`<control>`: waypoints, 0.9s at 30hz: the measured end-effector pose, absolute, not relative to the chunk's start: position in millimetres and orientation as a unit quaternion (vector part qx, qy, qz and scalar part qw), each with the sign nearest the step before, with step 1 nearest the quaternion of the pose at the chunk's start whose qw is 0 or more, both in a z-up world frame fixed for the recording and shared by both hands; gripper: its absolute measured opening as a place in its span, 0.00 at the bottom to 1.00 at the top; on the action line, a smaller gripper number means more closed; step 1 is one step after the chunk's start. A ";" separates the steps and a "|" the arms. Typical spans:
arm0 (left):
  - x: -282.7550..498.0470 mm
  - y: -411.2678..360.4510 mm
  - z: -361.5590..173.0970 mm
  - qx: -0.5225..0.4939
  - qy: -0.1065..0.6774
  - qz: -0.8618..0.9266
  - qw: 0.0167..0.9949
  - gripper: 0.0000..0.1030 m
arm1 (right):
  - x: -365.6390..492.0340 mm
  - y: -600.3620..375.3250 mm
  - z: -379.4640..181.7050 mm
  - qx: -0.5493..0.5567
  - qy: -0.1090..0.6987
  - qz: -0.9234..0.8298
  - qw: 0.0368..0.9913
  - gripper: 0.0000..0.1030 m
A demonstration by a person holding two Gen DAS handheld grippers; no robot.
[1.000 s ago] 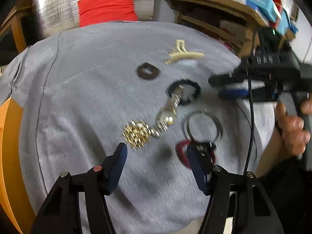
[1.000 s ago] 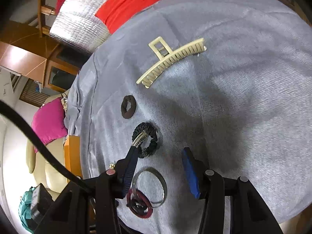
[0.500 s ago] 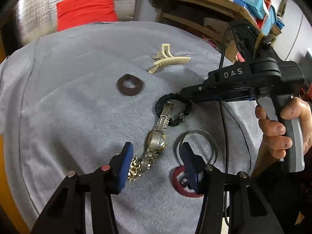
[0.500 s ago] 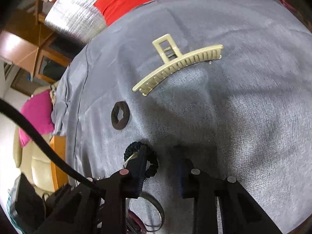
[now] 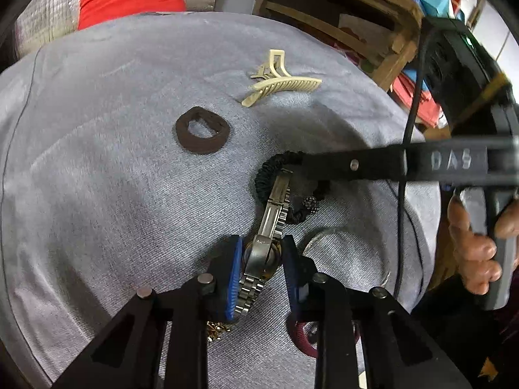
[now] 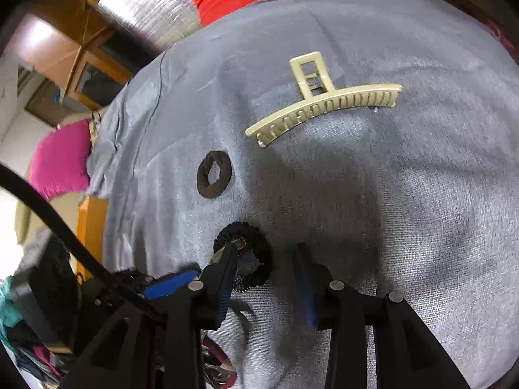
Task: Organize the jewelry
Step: 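Grasp the silver watch with the left gripper while the right gripper grasps the black scrunchie bracelet, then carry the watch with the left gripper into the orange box while the right gripper drops the bracelet there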
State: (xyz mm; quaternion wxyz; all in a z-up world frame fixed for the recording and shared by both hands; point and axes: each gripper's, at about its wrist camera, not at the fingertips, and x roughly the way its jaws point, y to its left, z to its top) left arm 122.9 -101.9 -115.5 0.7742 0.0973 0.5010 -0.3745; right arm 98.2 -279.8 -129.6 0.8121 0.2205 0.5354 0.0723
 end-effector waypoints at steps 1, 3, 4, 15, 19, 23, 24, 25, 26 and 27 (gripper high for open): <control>123.8 -101.8 -116.3 0.094 0.502 -0.375 0.774 0.25 | 97.9 -276.6 -128.6 0.208 0.533 0.069 0.817 0.27; 122.7 -99.6 -116.4 0.090 0.502 -0.375 0.774 0.25 | 98.8 -272.6 -132.7 0.200 0.539 0.071 0.815 0.10; 121.6 -98.1 -115.8 0.090 0.501 -0.374 0.775 0.25 | 98.1 -272.9 -134.6 0.202 0.541 0.068 0.813 0.10; 121.1 -54.8 -91.1 0.033 0.476 -0.338 0.811 0.25 | 87.5 -288.2 -121.1 0.217 0.498 0.033 0.839 0.08; 125.7 -41.9 -83.8 0.008 0.462 -0.322 0.826 0.25 | 81.0 -299.7 -114.4 0.234 0.480 0.025 0.845 0.08; 132.7 -34.6 -81.2 -0.011 0.451 -0.310 0.837 0.25 | 77.0 -302.5 -107.5 0.242 0.466 0.030 0.850 0.08; 133.1 -32.1 -79.5 -0.016 0.447 -0.306 0.840 0.25 | 76.5 -301.2 -104.7 0.243 0.461 0.034 0.853 0.08; 133.2 -29.5 -77.4 -0.019 0.442 -0.302 0.844 0.25 | 76.1 -299.2 -101.3 0.244 0.456 0.040 0.855 0.08; 136.0 -28.4 -76.9 -0.020 0.438 -0.299 0.847 0.25 | 75.7 -297.3 -99.1 0.245 0.451 0.043 0.857 0.08; 134.8 -25.2 -73.5 -0.020 0.431 -0.294 0.853 0.25 | 74.6 -295.5 -95.5 0.244 0.445 0.048 0.860 0.08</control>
